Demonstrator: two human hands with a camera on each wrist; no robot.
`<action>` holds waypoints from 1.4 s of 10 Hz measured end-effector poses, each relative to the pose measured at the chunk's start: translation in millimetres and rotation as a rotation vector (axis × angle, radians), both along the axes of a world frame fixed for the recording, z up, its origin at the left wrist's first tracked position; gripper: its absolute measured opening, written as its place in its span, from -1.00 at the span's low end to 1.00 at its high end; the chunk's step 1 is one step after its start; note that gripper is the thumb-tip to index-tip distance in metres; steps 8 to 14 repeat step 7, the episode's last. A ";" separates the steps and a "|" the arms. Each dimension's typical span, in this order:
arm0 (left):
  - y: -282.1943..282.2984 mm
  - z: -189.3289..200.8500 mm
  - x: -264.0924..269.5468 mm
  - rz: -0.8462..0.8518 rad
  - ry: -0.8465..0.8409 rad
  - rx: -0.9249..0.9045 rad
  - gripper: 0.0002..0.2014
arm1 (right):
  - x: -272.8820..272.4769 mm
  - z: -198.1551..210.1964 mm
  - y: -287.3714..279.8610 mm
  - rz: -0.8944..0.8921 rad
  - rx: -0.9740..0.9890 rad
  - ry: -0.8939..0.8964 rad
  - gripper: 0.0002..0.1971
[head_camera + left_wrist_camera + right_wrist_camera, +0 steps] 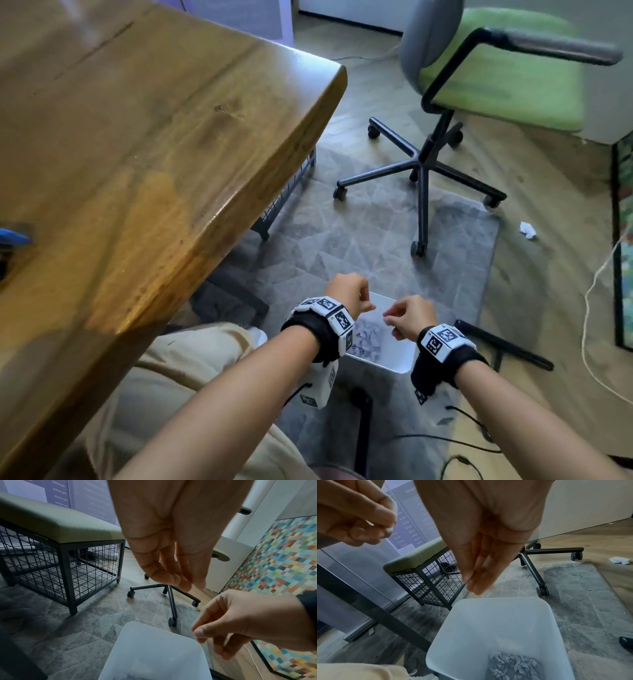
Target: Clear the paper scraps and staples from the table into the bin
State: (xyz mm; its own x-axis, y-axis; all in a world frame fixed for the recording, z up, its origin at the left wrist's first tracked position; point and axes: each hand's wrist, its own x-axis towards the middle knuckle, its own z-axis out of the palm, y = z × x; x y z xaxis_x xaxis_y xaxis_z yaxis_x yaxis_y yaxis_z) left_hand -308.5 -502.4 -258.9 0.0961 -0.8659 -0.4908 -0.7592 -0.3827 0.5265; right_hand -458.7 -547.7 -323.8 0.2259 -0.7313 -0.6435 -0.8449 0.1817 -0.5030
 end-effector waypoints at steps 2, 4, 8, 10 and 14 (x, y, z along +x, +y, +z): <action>3.1 -4.6 -1.7 -0.139 -0.011 0.123 -0.65 | -5.0 -0.8 1.5 0.066 -0.071 0.120 -0.66; 4.2 -2.1 -1.5 -0.104 -0.068 0.177 -0.82 | -4.7 -2.6 3.0 0.153 -0.014 0.066 -0.65; 21.6 -3.7 2.3 -0.223 -0.022 0.142 -0.39 | 1.9 9.8 6.1 0.251 -0.070 0.091 -0.78; 21.6 -3.7 2.3 -0.223 -0.022 0.142 -0.39 | 1.9 9.8 6.1 0.251 -0.070 0.091 -0.78; 21.6 -3.7 2.3 -0.223 -0.022 0.142 -0.39 | 1.9 9.8 6.1 0.251 -0.070 0.091 -0.78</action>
